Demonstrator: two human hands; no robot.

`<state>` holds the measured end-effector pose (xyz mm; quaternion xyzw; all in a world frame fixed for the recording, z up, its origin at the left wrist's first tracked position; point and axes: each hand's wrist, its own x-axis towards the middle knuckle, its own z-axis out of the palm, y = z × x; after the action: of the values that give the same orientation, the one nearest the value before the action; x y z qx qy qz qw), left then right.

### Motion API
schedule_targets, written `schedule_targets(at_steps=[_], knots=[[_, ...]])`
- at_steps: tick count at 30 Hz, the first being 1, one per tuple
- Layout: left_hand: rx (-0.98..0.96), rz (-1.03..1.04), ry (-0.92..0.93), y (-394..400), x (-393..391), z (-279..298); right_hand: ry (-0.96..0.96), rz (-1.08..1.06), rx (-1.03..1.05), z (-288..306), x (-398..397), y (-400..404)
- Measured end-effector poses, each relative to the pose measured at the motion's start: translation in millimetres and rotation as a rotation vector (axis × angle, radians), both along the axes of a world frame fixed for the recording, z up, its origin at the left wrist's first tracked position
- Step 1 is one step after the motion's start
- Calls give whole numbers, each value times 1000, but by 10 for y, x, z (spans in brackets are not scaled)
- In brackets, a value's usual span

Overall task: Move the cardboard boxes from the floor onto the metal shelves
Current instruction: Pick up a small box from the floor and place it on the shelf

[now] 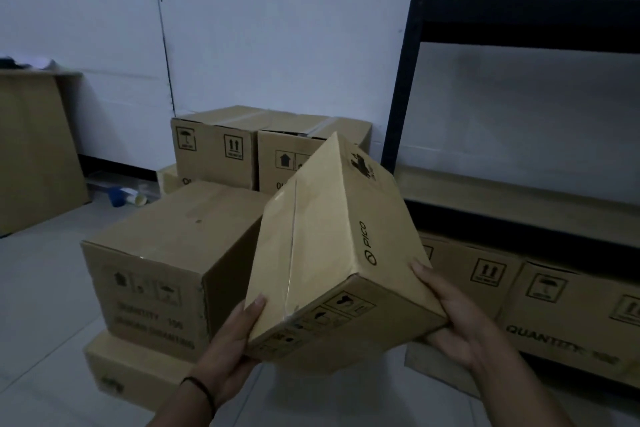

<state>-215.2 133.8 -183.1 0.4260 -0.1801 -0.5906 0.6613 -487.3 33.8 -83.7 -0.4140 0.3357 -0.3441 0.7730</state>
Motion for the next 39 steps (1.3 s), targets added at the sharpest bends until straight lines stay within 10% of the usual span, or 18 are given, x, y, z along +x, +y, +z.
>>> schedule_targets(at_steps=[5, 13, 39], knots=[[14, -14, -449, -158, -106, 358, -41, -15, -16, -82, 108, -47], [-155, -156, -122, -215, -494, 763, 53, -93, -77, -107, 259, -9], [-225, -137, -195, 768, -986, 1505, -7, -125, -195, 483, -260, 1104]])
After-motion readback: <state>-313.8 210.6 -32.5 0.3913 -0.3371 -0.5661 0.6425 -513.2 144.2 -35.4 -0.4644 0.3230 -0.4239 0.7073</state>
